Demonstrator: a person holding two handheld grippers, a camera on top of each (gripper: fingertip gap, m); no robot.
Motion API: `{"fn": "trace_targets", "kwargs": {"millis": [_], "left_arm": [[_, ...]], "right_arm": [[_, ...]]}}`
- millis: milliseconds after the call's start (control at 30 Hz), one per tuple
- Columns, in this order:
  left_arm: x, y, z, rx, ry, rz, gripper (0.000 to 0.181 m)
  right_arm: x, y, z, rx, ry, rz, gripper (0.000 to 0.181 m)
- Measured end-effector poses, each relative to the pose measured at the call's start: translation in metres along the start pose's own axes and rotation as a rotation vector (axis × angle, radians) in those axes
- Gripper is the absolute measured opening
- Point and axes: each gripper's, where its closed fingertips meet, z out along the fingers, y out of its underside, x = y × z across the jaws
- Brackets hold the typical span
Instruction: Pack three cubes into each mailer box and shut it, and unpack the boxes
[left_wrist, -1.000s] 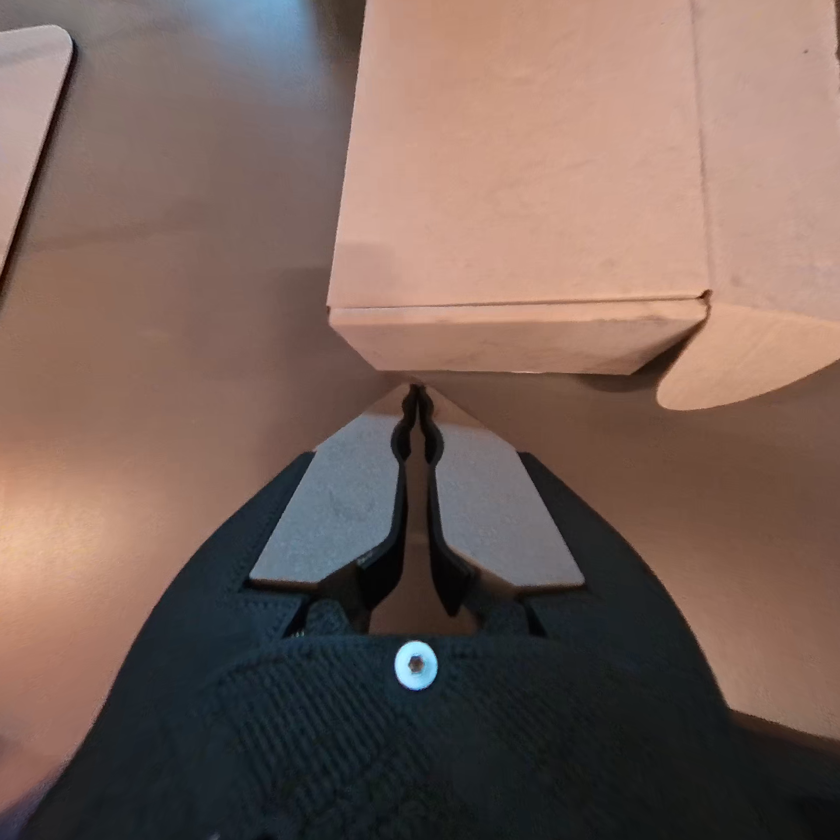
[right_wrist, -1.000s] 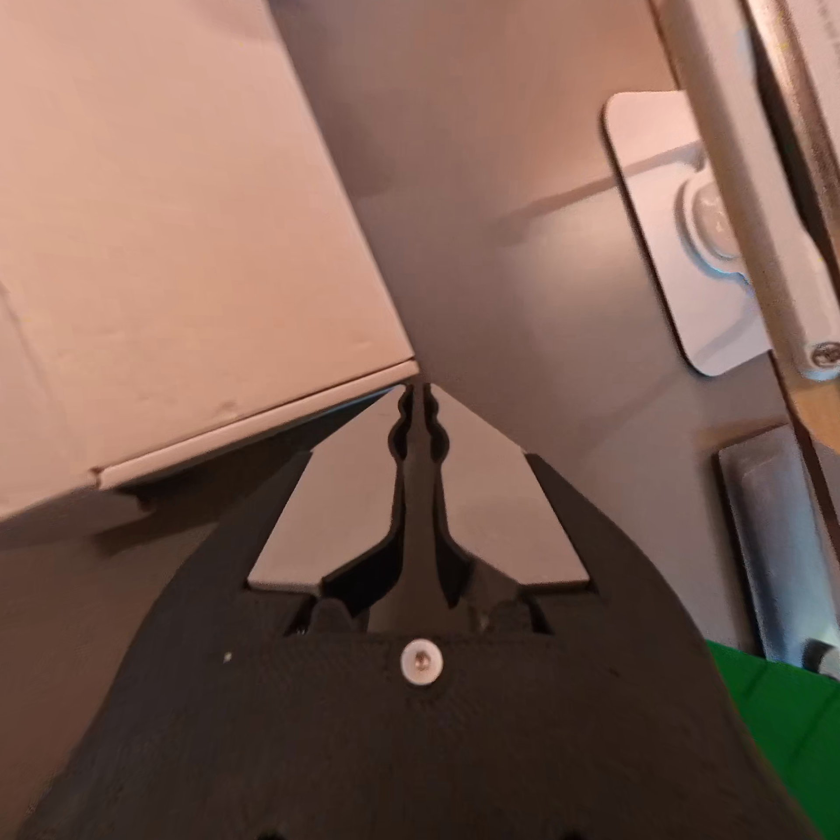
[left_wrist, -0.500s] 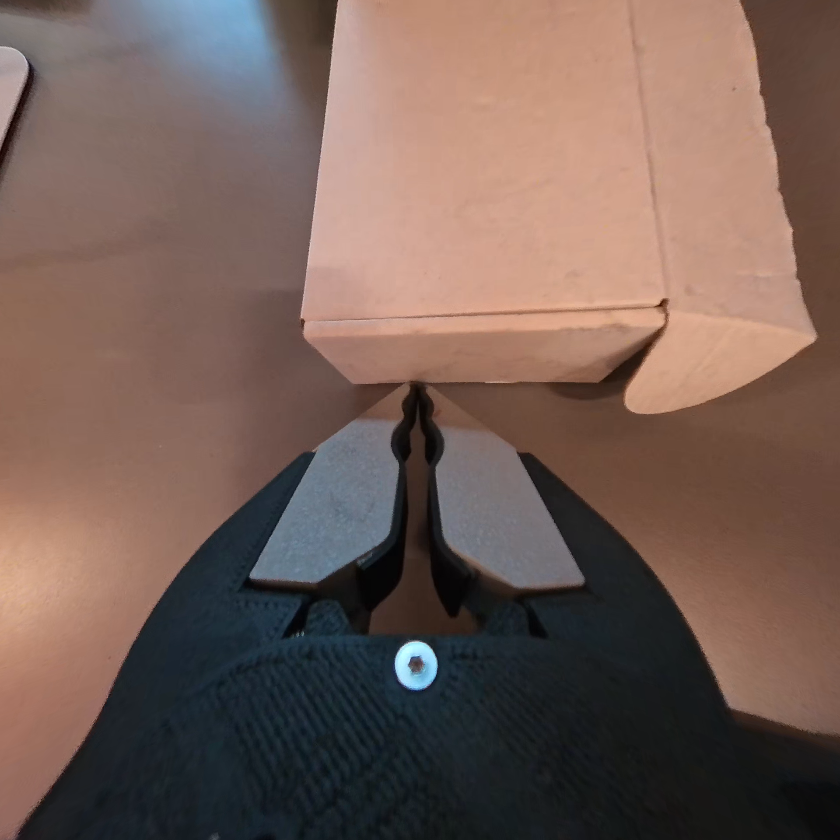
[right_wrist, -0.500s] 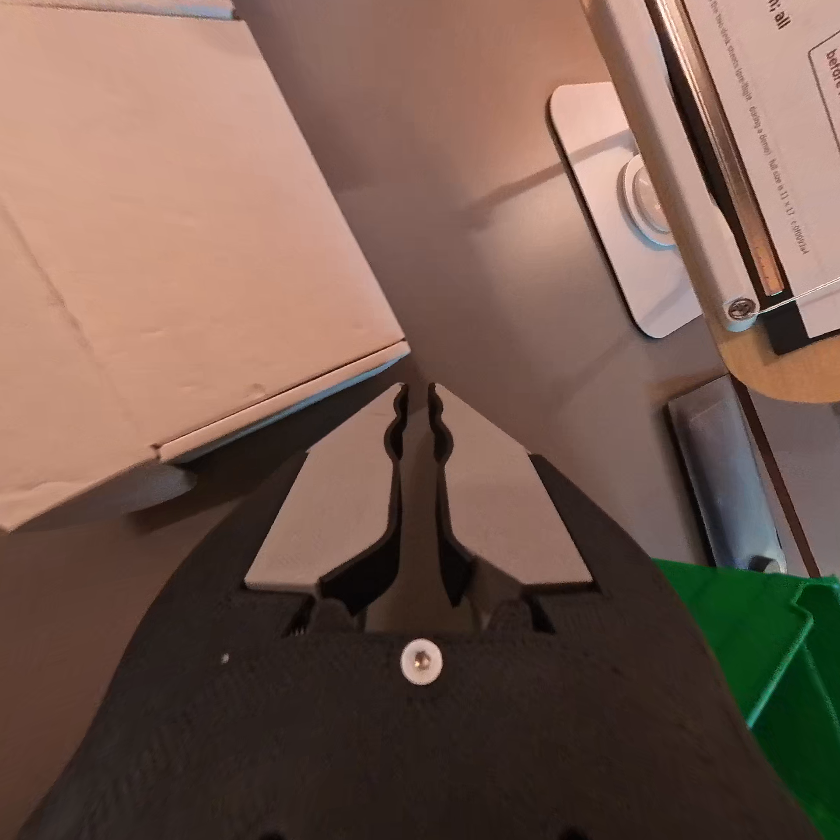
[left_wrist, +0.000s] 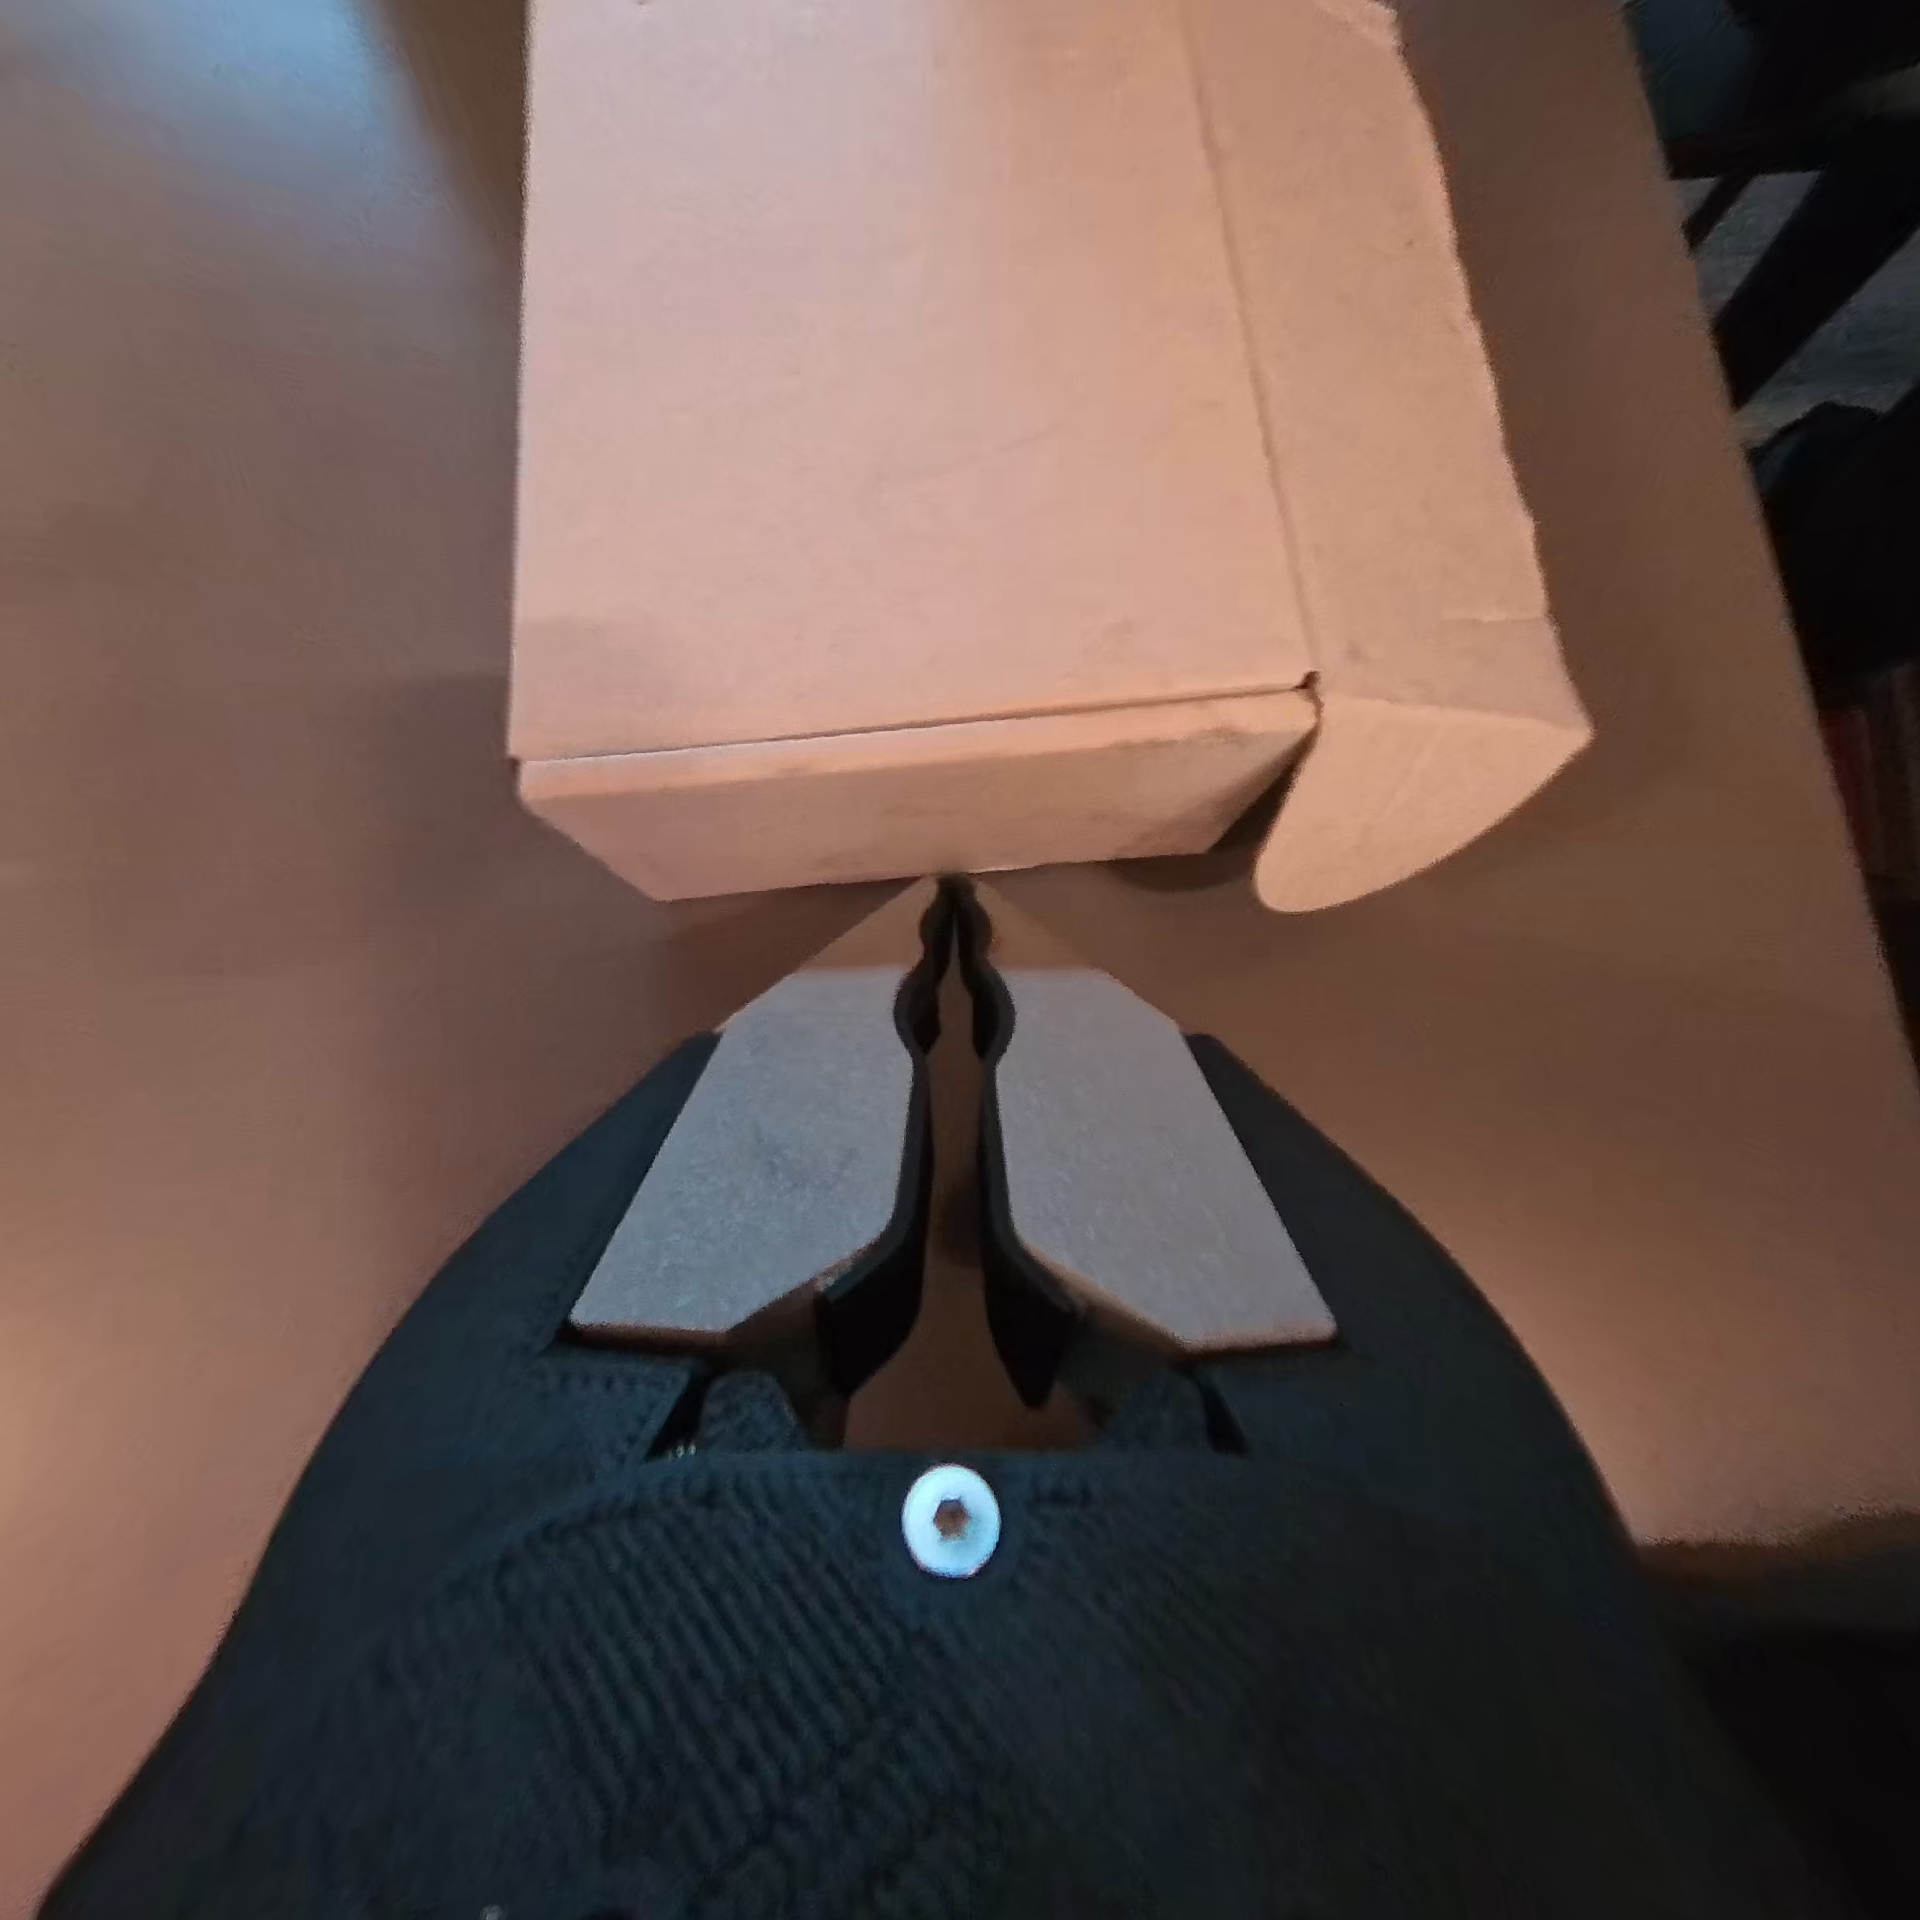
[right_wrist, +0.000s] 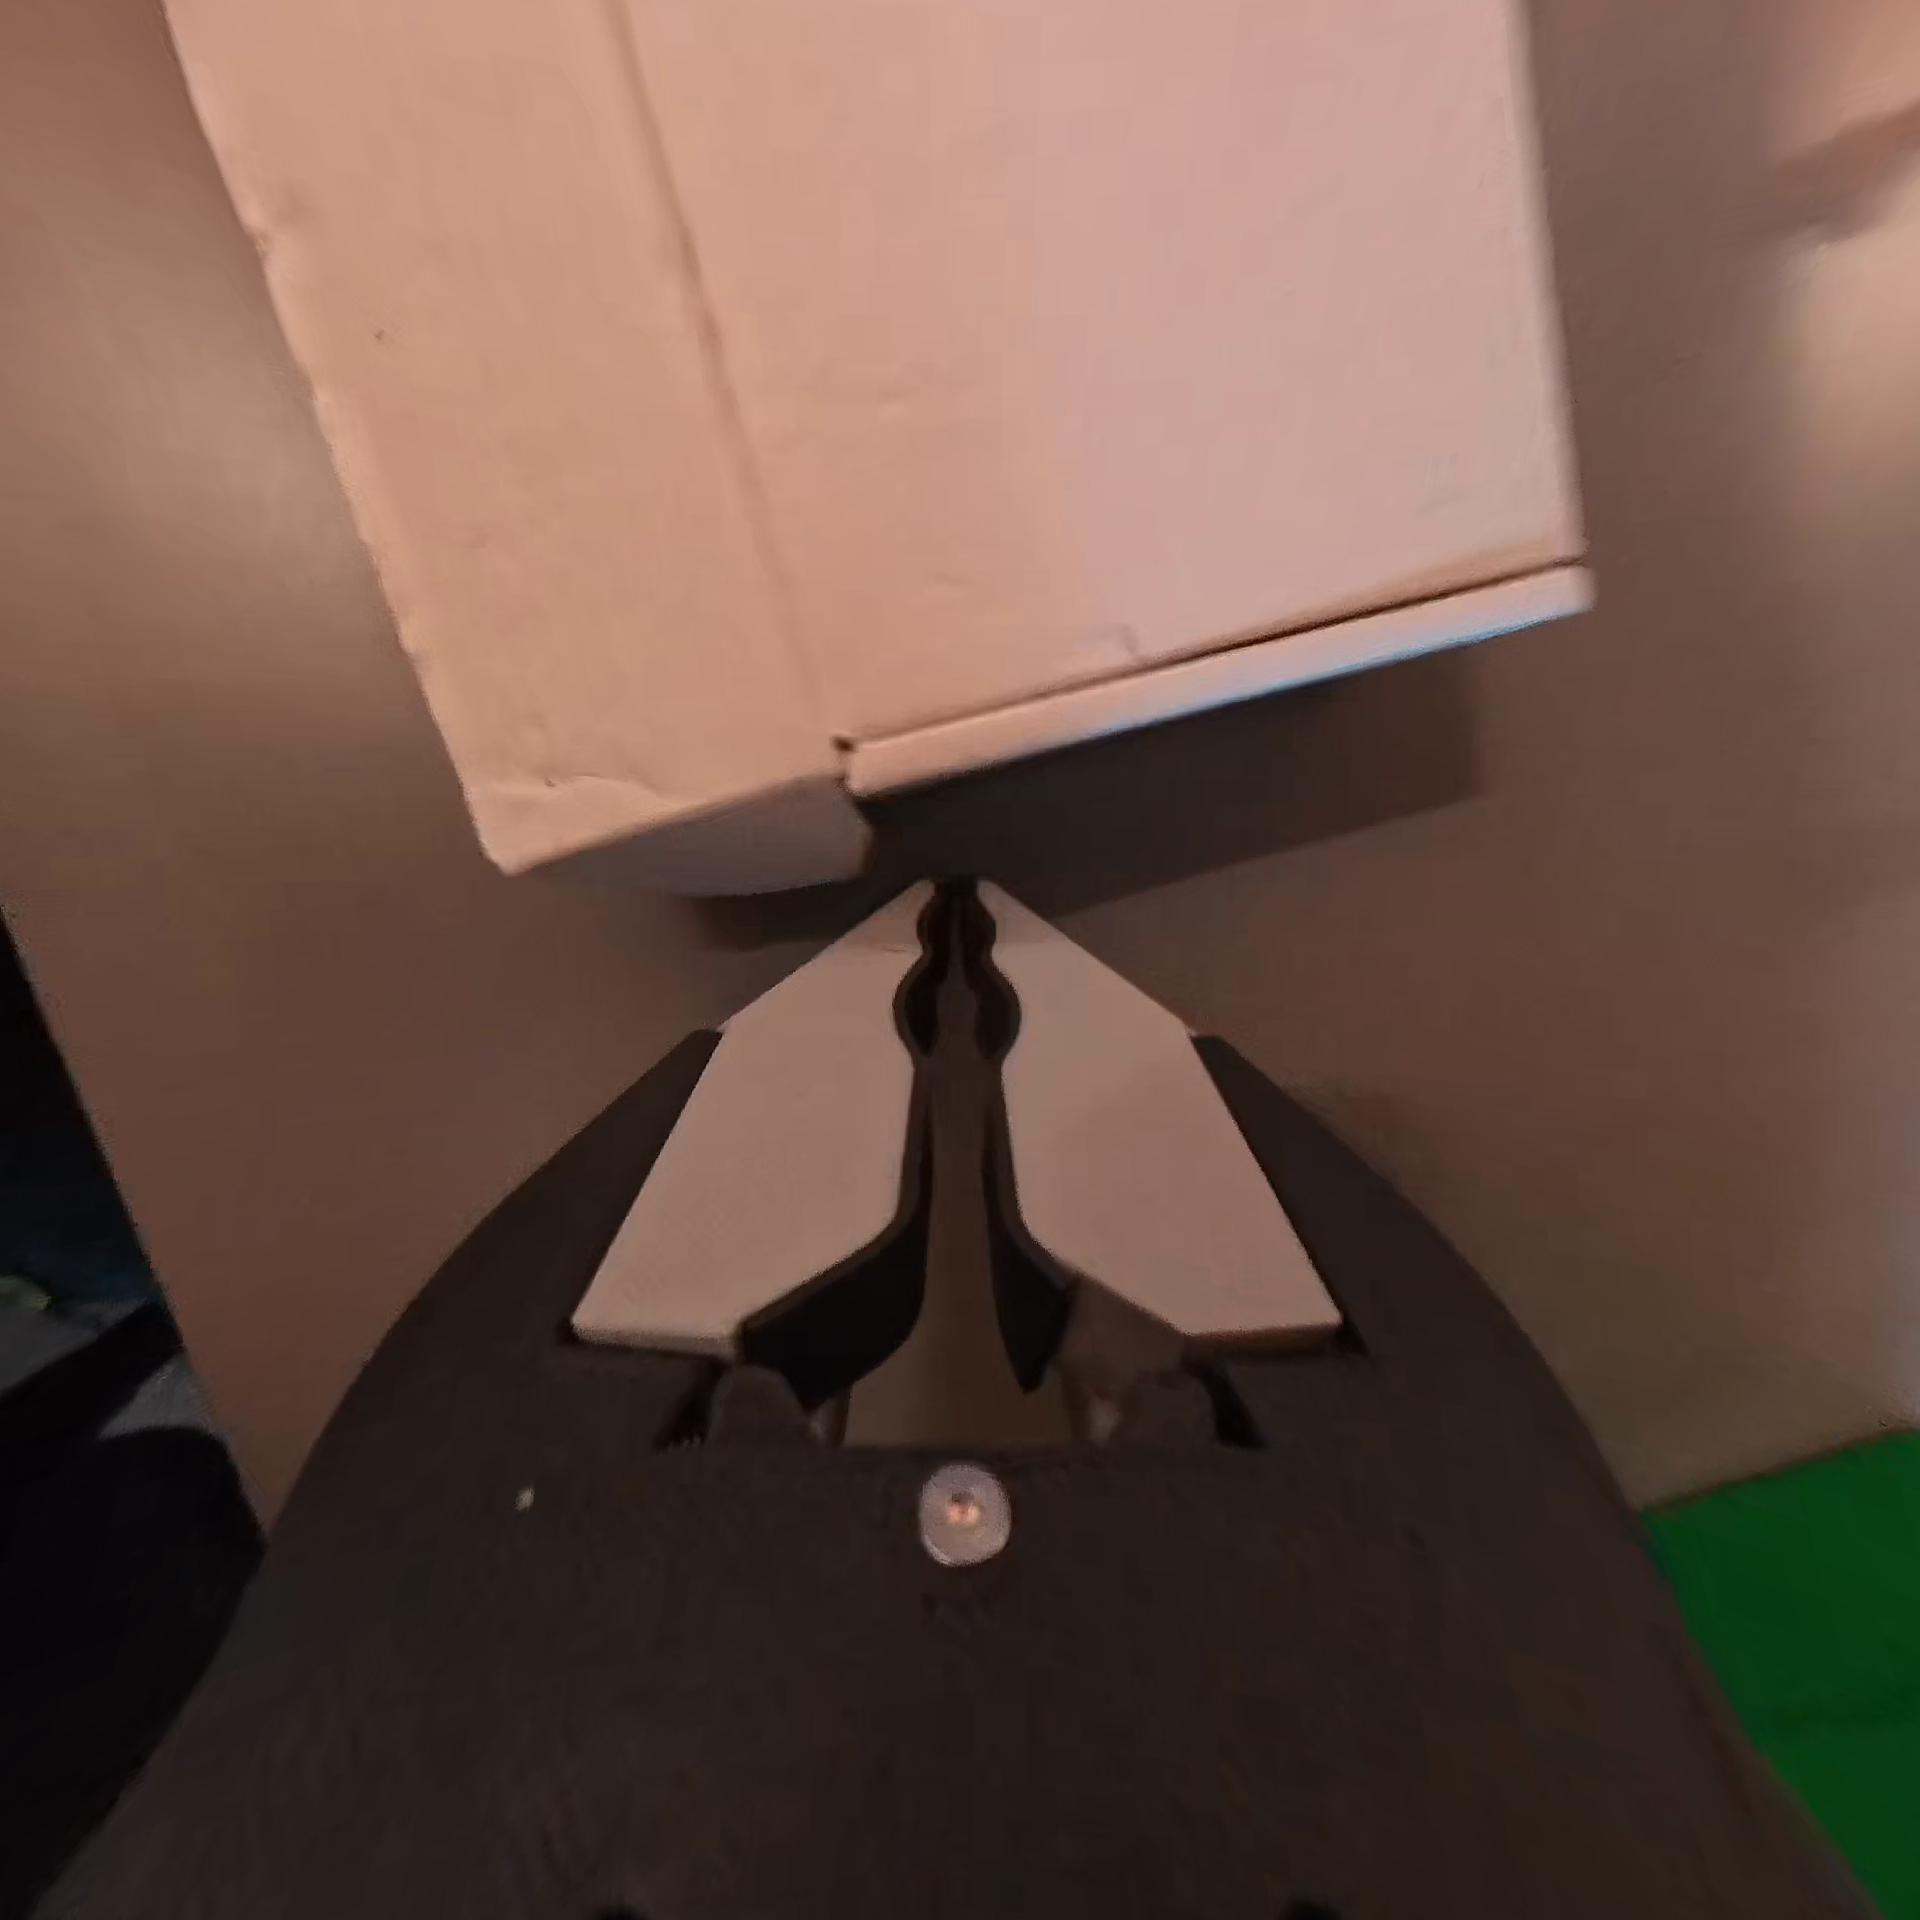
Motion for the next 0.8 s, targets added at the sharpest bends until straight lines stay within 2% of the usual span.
{"fn": "trace_targets", "kwargs": {"millis": [33, 233, 367, 533, 800], "left_arm": [[0.007, -0.001, 0.001, 0.007, 0.043, -0.011, 0.000], [0.021, -0.004, 0.003, 0.009, 0.135, -0.013, 0.000], [0.031, -0.010, -0.001, 0.036, 0.190, 0.001, 0.000], [0.038, -0.027, -0.021, 0.166, 0.240, -0.001, 0.000], [0.043, -0.044, -0.043, 0.299, 0.273, 0.013, 0.000]], "right_arm": [[-0.004, -0.002, 0.003, 0.008, -0.021, -0.011, 0.000], [-0.024, -0.011, 0.004, 0.076, -0.152, -0.077, 0.000], [-0.032, -0.015, -0.008, 0.125, -0.204, -0.103, 0.000], [-0.029, -0.028, -0.030, 0.244, -0.201, -0.088, 0.000], [-0.011, -0.046, -0.056, 0.421, -0.133, -0.042, 0.000]]}}
